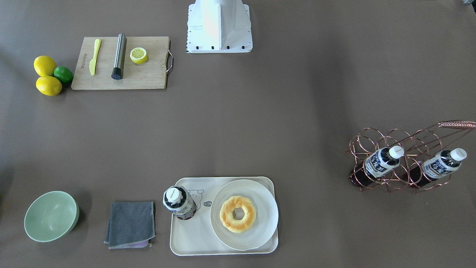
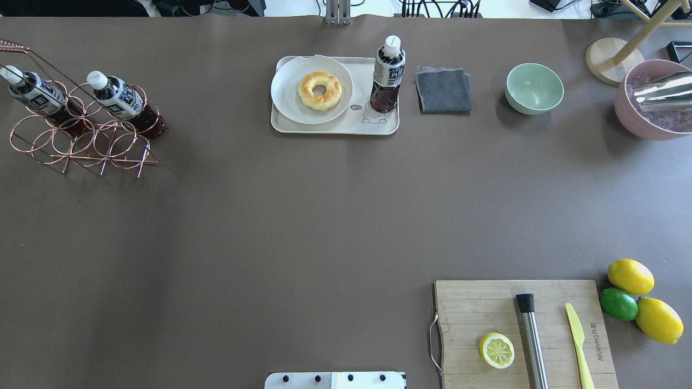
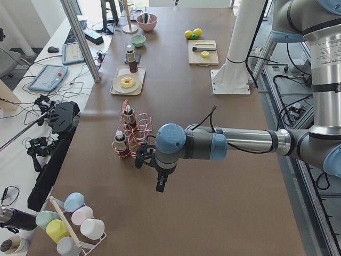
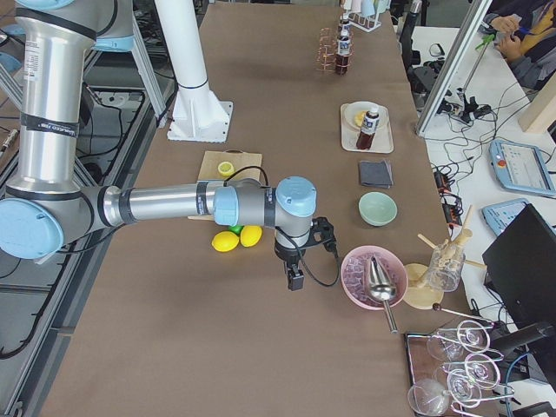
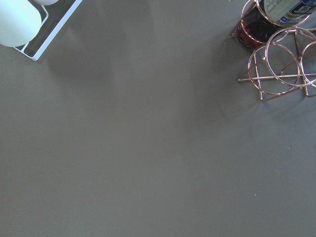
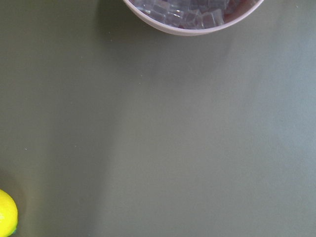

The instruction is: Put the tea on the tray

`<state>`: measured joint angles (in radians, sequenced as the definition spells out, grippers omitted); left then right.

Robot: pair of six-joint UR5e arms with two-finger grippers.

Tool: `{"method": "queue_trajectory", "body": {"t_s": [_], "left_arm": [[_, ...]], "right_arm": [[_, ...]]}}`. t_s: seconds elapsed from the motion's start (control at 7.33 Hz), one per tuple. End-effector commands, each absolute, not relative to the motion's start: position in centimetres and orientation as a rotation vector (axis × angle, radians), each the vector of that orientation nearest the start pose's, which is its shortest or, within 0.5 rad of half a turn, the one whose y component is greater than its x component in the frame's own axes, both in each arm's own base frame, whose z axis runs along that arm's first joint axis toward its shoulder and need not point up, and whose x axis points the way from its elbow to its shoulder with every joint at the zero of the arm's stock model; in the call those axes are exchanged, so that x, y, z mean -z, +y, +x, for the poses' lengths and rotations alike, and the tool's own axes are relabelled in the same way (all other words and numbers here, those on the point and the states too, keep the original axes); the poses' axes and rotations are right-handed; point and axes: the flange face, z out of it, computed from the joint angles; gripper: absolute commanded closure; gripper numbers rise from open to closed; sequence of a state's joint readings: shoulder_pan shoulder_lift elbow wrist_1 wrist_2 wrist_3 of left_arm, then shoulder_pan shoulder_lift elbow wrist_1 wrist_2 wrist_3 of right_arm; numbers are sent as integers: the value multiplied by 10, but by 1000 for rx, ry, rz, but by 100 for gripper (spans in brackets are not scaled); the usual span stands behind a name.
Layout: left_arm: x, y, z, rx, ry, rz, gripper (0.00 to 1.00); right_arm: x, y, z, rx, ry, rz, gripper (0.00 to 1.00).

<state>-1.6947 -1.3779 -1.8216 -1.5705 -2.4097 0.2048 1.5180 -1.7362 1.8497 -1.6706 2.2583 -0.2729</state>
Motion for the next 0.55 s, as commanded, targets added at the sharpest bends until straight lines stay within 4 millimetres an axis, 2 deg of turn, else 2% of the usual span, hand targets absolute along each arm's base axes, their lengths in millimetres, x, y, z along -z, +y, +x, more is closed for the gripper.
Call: {"method": "queue_trajectory", "body": {"t_s": [0.0,0.14,0.41], "left_arm": [[-623,-390,-114,-105,796,231,3],[-622,-390,-115,-108,779,238,3],[-615,-371,-120,-94,774,252,3]], "right_arm": [[-642,-411,64,337,-750,89,0],[-642,-410,68,324,-756,92,0],[-641,-410,68,322,-758,94,0]]}}
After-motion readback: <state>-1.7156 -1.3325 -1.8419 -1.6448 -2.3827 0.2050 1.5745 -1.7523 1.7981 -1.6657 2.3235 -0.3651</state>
